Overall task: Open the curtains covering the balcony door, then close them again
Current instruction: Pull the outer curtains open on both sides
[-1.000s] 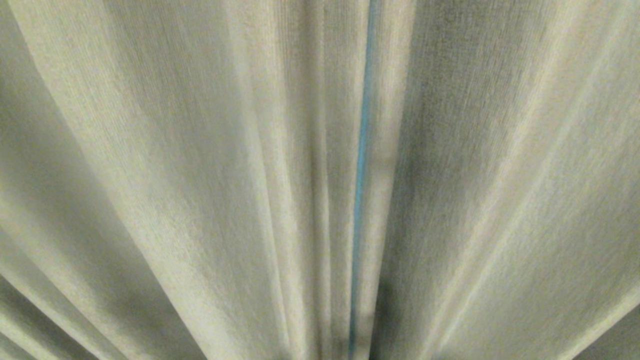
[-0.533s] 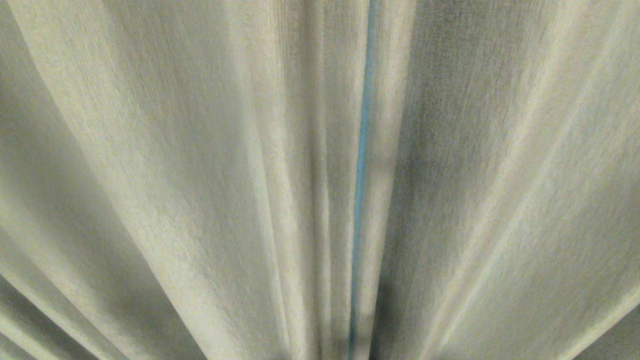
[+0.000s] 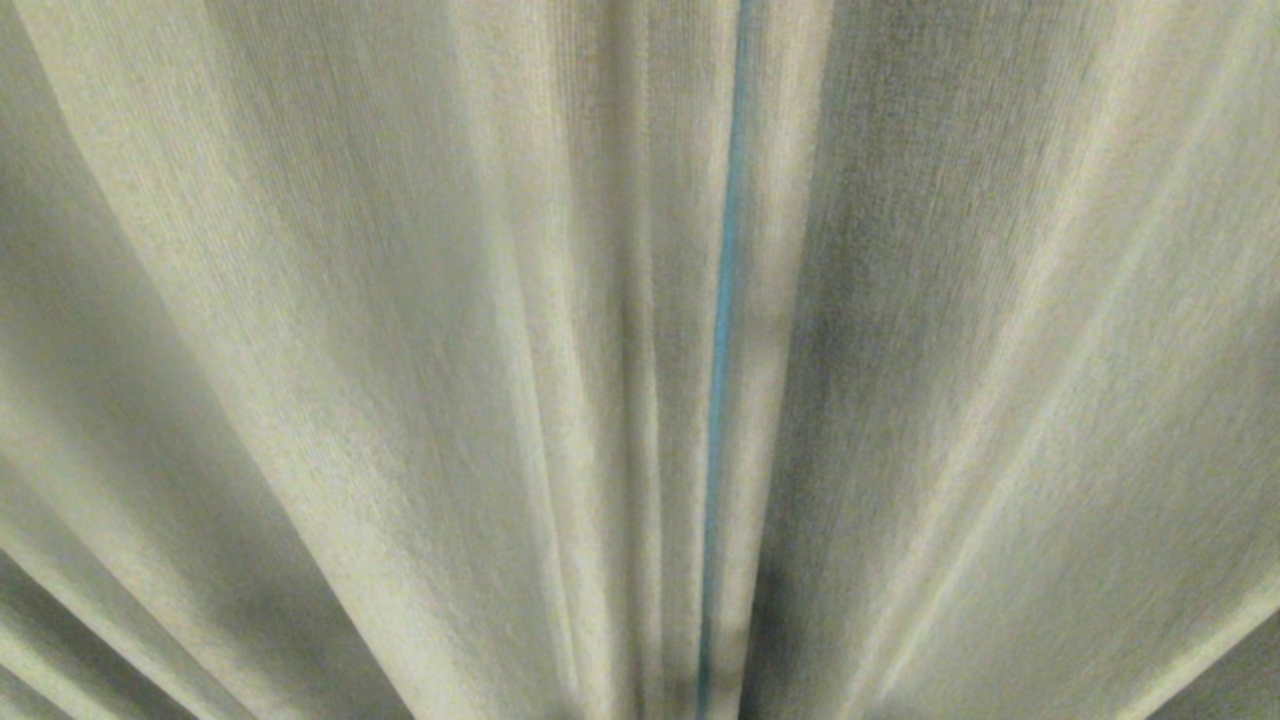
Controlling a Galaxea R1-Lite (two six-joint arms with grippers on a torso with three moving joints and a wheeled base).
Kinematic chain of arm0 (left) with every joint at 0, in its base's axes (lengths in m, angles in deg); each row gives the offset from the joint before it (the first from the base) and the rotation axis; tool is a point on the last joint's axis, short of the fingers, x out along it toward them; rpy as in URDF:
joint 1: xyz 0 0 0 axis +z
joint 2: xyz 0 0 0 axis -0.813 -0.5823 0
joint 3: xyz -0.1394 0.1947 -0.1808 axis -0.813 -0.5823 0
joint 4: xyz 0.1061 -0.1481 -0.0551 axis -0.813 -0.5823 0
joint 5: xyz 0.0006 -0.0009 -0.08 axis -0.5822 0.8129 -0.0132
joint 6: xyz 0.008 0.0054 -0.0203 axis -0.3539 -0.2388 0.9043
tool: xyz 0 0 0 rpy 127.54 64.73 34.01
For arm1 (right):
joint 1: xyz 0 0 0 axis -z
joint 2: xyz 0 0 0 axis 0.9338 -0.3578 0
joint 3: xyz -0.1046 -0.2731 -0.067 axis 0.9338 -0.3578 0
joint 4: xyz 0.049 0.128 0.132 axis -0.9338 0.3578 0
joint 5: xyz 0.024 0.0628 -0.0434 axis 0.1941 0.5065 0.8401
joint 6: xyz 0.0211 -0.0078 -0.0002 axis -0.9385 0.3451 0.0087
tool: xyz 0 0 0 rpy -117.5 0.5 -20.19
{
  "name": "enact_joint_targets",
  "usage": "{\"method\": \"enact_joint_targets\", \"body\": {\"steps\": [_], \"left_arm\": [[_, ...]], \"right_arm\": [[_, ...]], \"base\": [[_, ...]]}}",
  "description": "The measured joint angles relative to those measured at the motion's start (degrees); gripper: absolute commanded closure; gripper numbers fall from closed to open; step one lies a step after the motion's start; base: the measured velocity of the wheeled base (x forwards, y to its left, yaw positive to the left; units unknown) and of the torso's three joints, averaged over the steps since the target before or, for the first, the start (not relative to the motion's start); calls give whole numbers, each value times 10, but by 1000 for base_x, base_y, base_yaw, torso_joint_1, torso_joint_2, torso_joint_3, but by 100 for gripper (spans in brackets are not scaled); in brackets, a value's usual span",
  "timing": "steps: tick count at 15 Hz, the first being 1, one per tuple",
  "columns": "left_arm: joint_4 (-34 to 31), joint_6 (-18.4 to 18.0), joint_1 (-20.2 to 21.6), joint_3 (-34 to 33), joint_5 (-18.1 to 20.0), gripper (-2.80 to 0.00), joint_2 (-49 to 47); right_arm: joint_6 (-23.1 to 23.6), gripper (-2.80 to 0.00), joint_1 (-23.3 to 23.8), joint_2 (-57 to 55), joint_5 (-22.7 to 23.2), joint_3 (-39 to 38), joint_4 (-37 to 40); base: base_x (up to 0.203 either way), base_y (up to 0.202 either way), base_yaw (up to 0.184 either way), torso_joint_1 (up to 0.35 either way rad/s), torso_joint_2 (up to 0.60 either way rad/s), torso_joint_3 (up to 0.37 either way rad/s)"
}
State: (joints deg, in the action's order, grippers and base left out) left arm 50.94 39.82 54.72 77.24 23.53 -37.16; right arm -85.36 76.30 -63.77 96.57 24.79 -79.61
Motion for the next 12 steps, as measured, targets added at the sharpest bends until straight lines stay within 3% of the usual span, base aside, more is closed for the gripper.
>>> {"method": "enact_joint_targets", "body": {"steps": [4,5,12], "left_arm": [[0,0,0,0,0,0,0],[0,0,0,0,0,0,0],[0,0,0,0,0,0,0]], "right_arm": [[-18,-280,2,-76,0,24,-49],[-21,0,2,-90,0,27,-67],[-32,0,1,-131,1,41,-81]], "base": [[0,0,0,0,0,0],[0,0,0,0,0,0],[0,0,0,0,0,0]]}}
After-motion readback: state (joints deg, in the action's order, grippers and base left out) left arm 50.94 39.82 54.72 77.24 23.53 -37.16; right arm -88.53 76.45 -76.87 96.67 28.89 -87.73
